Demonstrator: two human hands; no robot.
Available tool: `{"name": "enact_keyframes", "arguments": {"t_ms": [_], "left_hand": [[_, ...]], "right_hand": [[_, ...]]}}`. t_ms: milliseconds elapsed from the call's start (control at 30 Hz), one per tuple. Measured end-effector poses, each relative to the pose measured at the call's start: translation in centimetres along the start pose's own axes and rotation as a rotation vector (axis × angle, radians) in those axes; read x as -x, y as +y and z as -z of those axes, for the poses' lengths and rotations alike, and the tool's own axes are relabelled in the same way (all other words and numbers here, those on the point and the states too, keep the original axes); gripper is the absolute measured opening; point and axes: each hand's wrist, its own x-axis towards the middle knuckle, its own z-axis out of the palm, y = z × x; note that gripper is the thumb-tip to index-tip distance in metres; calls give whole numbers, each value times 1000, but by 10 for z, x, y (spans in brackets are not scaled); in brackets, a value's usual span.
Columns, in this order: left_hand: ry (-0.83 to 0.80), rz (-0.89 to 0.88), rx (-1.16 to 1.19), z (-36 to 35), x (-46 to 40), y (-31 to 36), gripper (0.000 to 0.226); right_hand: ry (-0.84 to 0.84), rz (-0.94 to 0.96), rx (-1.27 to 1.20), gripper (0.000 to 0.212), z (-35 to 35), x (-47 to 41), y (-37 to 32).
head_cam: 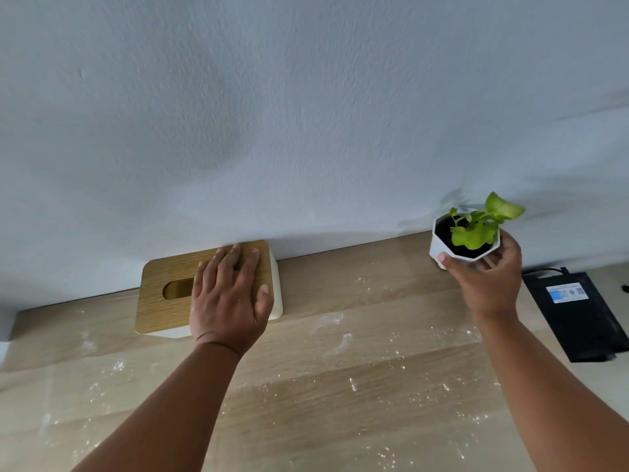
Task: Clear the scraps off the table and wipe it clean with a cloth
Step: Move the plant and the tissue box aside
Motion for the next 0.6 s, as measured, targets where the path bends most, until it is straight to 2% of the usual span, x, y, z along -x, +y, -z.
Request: {"name": "enact_keyframes", "arguments": {"t_ms": [267, 600], "left_hand": [[-15, -2, 6, 3, 0, 1, 62], [-30, 7, 1, 3, 0, 1, 63]], "right_hand": [[21, -13, -7, 78, -1, 0, 3], [1, -18, -26, 84, 1, 0, 7]]}}
